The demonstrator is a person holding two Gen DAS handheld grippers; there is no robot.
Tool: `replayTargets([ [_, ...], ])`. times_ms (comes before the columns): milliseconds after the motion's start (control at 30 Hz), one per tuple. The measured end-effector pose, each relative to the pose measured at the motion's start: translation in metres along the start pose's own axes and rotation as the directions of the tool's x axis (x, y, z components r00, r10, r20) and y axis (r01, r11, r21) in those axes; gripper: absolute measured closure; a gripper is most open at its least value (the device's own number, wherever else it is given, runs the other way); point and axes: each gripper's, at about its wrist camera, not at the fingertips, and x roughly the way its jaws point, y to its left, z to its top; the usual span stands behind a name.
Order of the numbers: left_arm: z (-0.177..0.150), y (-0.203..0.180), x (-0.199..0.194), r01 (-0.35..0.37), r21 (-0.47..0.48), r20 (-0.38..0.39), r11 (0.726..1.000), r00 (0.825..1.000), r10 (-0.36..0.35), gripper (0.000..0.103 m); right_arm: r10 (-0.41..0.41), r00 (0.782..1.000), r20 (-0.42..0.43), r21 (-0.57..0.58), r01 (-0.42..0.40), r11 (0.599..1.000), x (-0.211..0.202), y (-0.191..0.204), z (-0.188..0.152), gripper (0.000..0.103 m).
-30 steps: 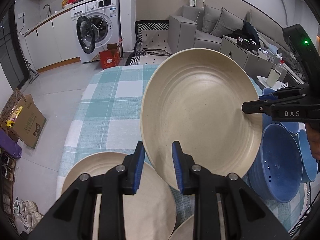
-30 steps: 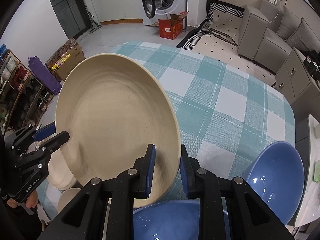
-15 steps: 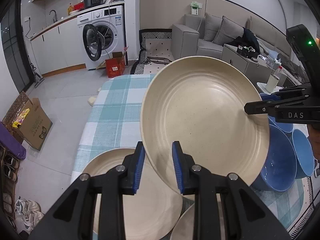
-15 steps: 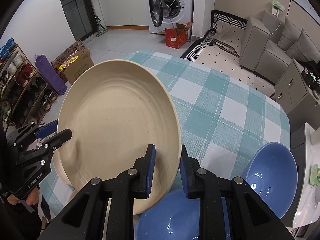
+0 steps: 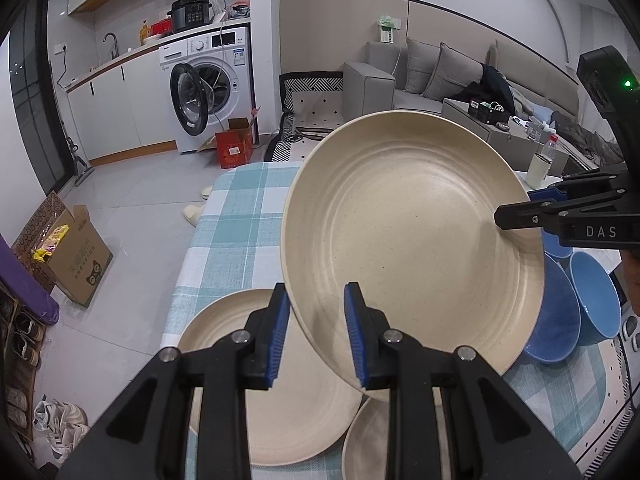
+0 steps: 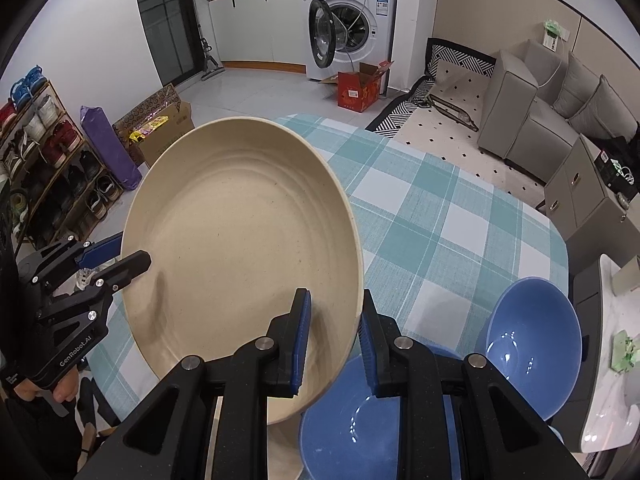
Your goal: Organize plates and bowls
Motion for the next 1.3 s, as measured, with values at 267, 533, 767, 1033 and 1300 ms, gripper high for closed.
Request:
replayTargets([
  [267, -0.009, -0.005, -0.015, -0.001, 0.016, 0.013, 1.0, 1.0, 0.001, 0.077, -0.004, 1.0, -0.008, 0.002, 0.004, 1.0, -0.007, 0.006, -0.013, 0.08],
  [533, -0.017, -0.007, -0.022, -0.001, 0.029, 0.009, 1.0, 1.0, 0.001, 0.077, -0.002, 1.0, -0.002, -0.013, 0.002, 1.0, -0.016, 0.015, -0.028, 0.08],
  [767, -0.029, -0.01, -0.029, 0.013, 0.044, 0.001, 0.999, 1.0, -0.013, 0.077, 0.003, 1.0, -0.012, -0.022, -0.003, 1.0, -0.017, 0.019, -0.042, 0.08],
  [1033, -0.039, -0.013, -0.035, 0.016, 0.059, -0.006, 0.998, 1.0, -0.015, 0.077, 0.008, 1.0, -0.022, -0.028, -0.009, 1.0, -0.017, 0.023, -0.059, 0.08],
  [1300, -0.051, -0.016, -0.039, 0.015, 0.068, -0.019, 0.998, 1.0, -0.014, 0.077, 0.016, 0.999, -0.037, -0.043, -0.017, 0.999, -0.012, 0.028, -0.076, 0.08],
])
